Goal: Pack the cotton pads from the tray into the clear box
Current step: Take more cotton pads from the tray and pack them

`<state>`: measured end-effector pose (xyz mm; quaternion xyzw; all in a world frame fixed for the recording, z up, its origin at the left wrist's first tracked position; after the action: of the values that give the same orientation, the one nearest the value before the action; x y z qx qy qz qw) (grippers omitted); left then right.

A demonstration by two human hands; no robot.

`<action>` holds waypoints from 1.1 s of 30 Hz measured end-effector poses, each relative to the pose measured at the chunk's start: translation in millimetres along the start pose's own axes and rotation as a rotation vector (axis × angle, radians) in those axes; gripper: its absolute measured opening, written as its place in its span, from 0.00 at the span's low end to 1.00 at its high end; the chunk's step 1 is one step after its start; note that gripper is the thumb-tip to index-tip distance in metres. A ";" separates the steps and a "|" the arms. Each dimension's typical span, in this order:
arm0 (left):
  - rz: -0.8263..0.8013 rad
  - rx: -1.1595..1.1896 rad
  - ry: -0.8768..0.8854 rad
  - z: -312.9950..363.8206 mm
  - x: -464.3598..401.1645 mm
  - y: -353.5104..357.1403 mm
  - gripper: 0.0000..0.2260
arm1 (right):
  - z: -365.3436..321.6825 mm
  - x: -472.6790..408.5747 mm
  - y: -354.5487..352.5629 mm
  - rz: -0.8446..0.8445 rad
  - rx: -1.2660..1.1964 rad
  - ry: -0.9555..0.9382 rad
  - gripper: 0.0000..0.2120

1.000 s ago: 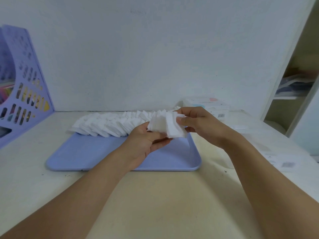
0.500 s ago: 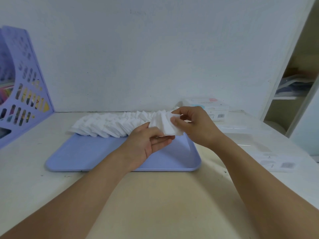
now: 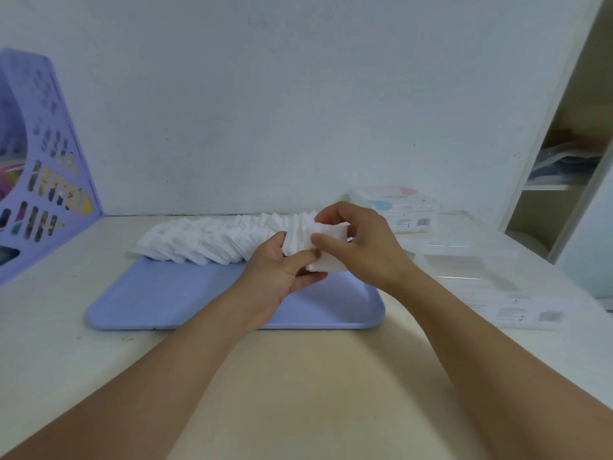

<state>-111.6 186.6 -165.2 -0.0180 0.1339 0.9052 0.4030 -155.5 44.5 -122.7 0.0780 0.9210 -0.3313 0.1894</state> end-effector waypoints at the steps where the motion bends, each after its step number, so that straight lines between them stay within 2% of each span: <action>1: 0.009 0.004 0.001 0.0 -0.4 -1.3 0.16 | -0.1 -0.3 -0.7 0.001 -0.018 0.003 0.07; 4: 0.016 0.016 0.010 0.5 -1.1 -3.8 0.16 | -1.3 -1.2 -7.7 -0.030 -0.066 -0.009 0.13; 7: -0.013 0.002 0.014 0.9 -1.0 -2.9 0.16 | -4.0 -0.5 -9.0 -0.106 -0.058 -0.047 0.11; 11: -0.020 -0.025 0.001 1.5 0.2 -3.4 0.17 | -2.3 0.7 -8.8 -0.148 -0.017 -0.053 0.15; 16: 0.019 0.063 -0.037 2.8 -0.6 -3.3 0.15 | 0.2 -0.9 -8.5 -0.165 -0.001 -0.041 0.14; 20: 0.075 0.173 -0.064 1.0 -1.1 -3.3 0.22 | -2.5 0.4 -8.3 -0.211 0.007 -0.065 0.14; 25: 0.067 0.190 -0.051 0.5 -1.1 -3.4 0.16 | -4.9 1.1 -9.5 -0.202 -0.002 -0.054 0.12; 29: 0.055 0.175 -0.034 -1.0 -2.0 -3.2 0.13 | -2.4 1.2 -10.8 -0.228 -0.144 0.038 0.08; 33: 0.042 0.155 -0.034 -1.5 -3.7 -2.6 0.14 | -3.0 2.7 -10.8 -0.290 -0.402 0.075 0.12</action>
<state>-107.3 185.2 -166.8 0.0315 0.1972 0.9006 0.3861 -161.8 38.2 -115.4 -0.0819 0.9763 -0.1622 0.1176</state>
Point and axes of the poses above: each hand's wrist, its own x-axis away from the middle knuckle, its own y-axis out of the palm, z = x × y, the point moved 5 cm from there along -x, towards the middle knuckle, and after that the axes turned 12 degrees about -z, right-handed, at the moved point
